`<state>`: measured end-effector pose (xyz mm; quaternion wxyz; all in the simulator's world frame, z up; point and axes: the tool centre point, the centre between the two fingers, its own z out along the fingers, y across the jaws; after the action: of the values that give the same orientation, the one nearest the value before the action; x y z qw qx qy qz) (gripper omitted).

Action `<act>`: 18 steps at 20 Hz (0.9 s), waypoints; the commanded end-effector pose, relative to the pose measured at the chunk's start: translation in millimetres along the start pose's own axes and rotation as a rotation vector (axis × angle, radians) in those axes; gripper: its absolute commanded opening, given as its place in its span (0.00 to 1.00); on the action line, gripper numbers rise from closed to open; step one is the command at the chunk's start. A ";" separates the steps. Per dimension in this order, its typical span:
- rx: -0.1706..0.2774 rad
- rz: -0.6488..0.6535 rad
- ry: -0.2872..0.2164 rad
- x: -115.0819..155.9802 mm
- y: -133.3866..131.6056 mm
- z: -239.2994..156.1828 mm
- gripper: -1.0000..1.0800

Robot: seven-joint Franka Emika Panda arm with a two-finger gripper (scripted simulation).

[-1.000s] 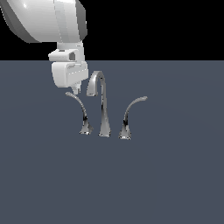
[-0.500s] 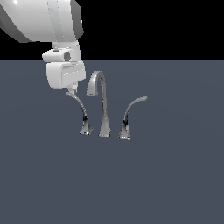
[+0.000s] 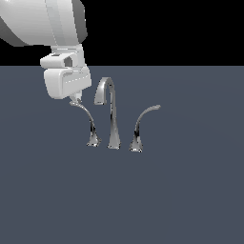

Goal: Turn on the faucet by rotating a designated handle.

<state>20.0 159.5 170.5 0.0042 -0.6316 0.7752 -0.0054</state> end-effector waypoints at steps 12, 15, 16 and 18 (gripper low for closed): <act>-0.010 -0.007 0.001 7.5 39.2 -0.5 0.00; -0.012 -0.009 0.000 9.1 47.8 -0.6 0.00; -0.012 -0.009 0.000 9.6 50.7 -0.6 0.00; -0.013 -0.010 0.000 10.1 53.5 -0.7 0.00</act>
<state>-29.8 163.2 170.0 0.0028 -0.6367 0.7711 -0.0011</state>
